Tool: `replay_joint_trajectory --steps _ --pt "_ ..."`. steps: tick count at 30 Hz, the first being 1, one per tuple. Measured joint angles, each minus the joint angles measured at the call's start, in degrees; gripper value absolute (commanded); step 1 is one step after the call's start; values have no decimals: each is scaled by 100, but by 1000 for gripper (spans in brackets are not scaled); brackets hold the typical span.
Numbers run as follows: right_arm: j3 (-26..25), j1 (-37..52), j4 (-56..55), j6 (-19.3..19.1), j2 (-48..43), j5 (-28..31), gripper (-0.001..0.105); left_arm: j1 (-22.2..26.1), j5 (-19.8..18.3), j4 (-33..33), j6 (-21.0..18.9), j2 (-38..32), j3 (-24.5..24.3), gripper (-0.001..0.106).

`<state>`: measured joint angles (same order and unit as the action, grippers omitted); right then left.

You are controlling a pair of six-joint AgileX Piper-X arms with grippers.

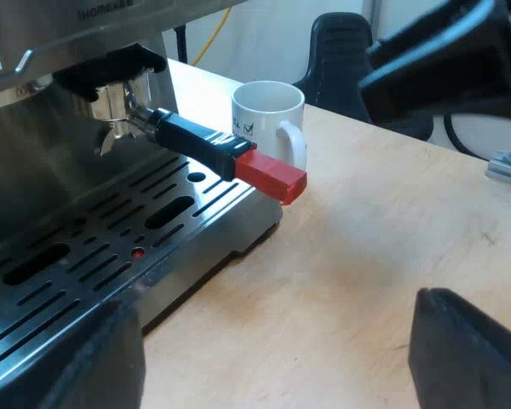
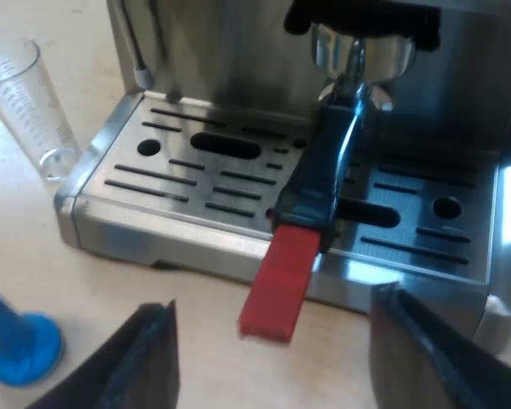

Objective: Grind coffee beans and then tamp

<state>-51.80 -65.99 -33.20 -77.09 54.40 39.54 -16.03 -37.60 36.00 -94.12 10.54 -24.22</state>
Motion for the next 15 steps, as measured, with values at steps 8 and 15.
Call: replay_joint_trajectory --steps 8,15 --pt "-641 833 -532 0 457 -872 52 0 -2 -31 0 109 0 66" --pt "-1469 1155 -1252 268 1227 -1681 52 0 -36 -624 0 832 0 66"
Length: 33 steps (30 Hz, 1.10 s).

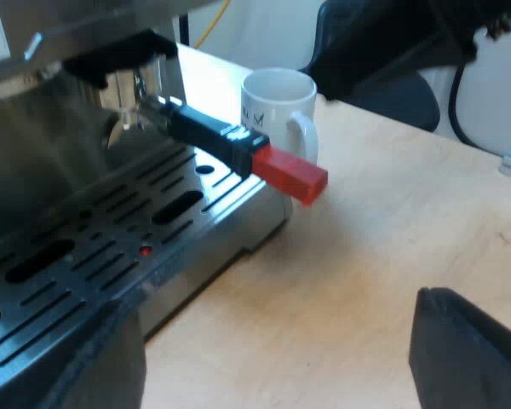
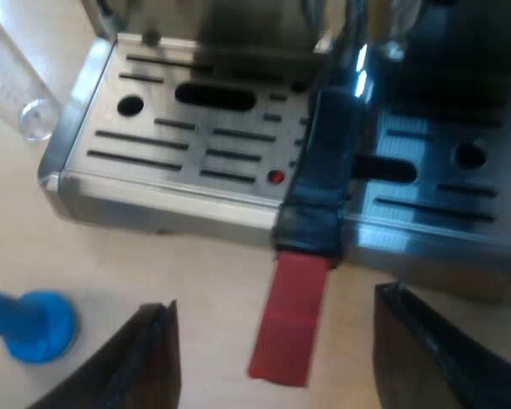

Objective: Grind coffee beans and then tamp

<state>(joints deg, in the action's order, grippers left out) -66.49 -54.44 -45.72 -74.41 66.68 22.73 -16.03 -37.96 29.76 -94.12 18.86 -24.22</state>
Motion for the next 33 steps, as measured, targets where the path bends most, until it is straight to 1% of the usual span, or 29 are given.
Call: replay_joint_trajectory --steps 4,7,13,23,33 --pt "-254 158 -258 252 394 -349 52 0 -18 -165 0 362 0 66" --pt "-285 267 -271 278 549 -519 52 0 -160 -181 0 529 0 66" --pt "-285 513 -296 418 763 -794 52 0 -228 -193 0 580 0 66" --pt "-285 554 -277 458 1229 -837 52 0 -226 -193 0 580 0 66" --pt "-285 620 146 518 1637 -815 52 0 -312 -193 -15 580 0 66"
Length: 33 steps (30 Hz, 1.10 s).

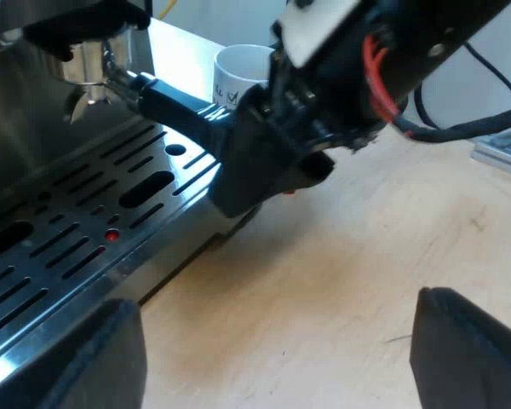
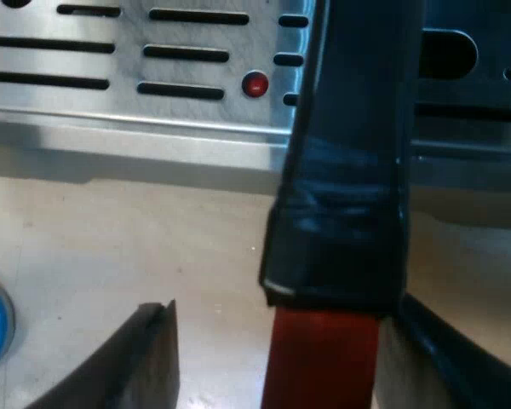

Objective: Grind coffee beans and then tamp

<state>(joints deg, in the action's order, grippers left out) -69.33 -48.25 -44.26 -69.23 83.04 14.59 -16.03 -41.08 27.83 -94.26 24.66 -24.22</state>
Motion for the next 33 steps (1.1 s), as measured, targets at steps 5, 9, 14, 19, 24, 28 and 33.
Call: replay_joint_trajectory --steps 5,9,14,19,24,28,33 --pt "0 33 52 61 85 0 52 0 -13 151 0 0 0 66" --pt "0 33 70 66 84 0 52 0 -23 179 0 0 0 66" --pt "0 33 70 66 84 0 52 0 -23 179 0 0 0 66" --pt "0 33 70 78 84 0 52 0 -23 179 0 0 0 66" --pt "0 33 -107 110 84 0 52 0 -23 179 0 0 0 66" --pt "0 33 -188 110 84 0 40 0 -23 179 0 0 0 66" --pt "0 33 -186 110 84 0 17 0 -23 179 0 0 0 66"
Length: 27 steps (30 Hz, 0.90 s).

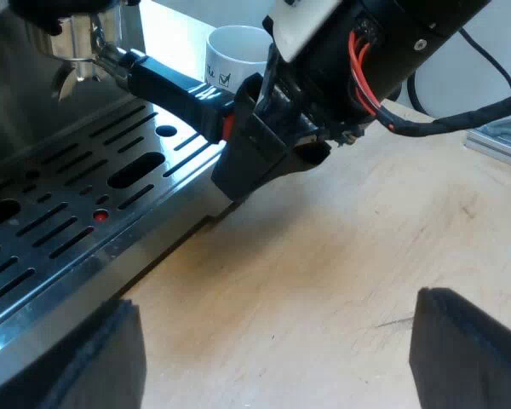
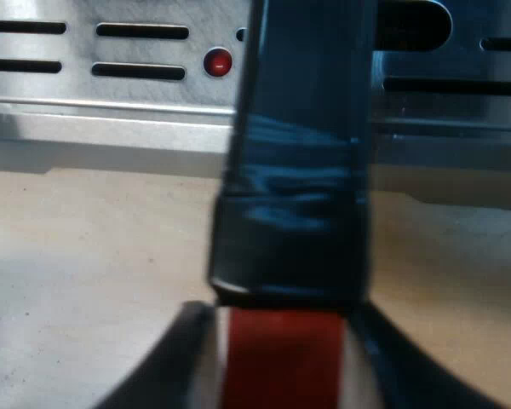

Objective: Grind coffee beans and then tamp

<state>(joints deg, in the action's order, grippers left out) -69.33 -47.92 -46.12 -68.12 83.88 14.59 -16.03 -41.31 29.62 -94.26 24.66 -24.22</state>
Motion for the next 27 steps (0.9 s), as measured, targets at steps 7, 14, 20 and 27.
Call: replay_joint_trajectory --steps 7,14,20,27 --pt "0 38 -152 115 0 130 0 0 0 0 0 0 0 66" --pt "0 38 -152 115 0 130 0 0 0 0 0 0 0 66" --pt "0 38 -152 115 0 130 0 0 0 0 0 0 0 66" --pt "0 38 -152 115 0 168 0 0 0 0 0 0 0 66"
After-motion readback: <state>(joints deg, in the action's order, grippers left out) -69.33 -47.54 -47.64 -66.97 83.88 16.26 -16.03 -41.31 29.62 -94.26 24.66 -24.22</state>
